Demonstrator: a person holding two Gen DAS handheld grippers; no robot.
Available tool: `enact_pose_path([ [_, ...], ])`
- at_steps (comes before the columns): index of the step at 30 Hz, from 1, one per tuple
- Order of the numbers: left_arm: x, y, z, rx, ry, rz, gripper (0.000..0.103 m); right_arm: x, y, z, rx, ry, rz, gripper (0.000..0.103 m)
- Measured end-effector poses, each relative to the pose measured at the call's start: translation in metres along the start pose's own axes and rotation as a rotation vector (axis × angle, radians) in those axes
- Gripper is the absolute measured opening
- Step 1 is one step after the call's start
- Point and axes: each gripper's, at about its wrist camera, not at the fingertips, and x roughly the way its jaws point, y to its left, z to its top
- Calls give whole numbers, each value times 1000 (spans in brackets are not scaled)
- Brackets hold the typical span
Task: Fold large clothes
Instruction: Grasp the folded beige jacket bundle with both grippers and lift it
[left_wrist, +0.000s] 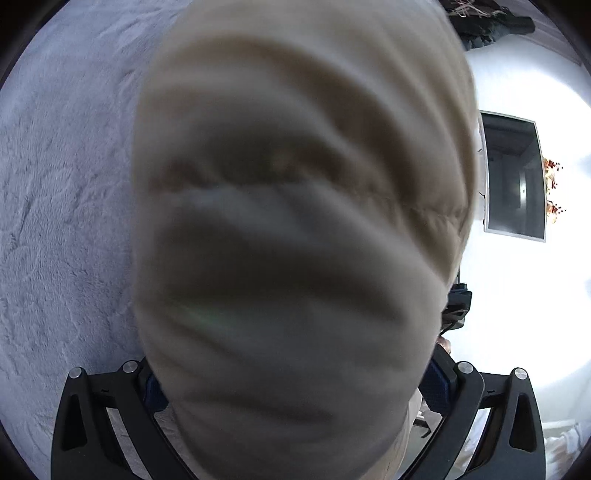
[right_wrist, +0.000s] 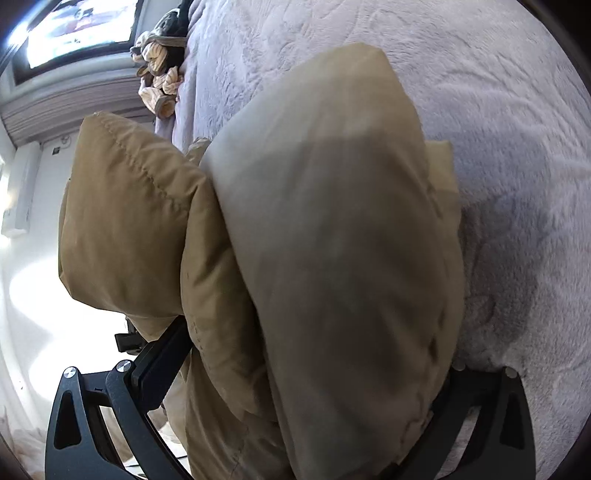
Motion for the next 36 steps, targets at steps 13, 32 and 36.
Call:
enact_pose_path([
  [13, -45, -42, -5, 121, -105, -67, 84, -14, 37, -28, -41, -81, 97, 50],
  [32, -272, 79, 134, 110, -286, -5, 84, 169, 178, 34, -142, -117, 127, 50],
  [36, -278, 123, 158, 29, -282, 5, 85, 210, 163, 46, -104, -96, 79, 50],
])
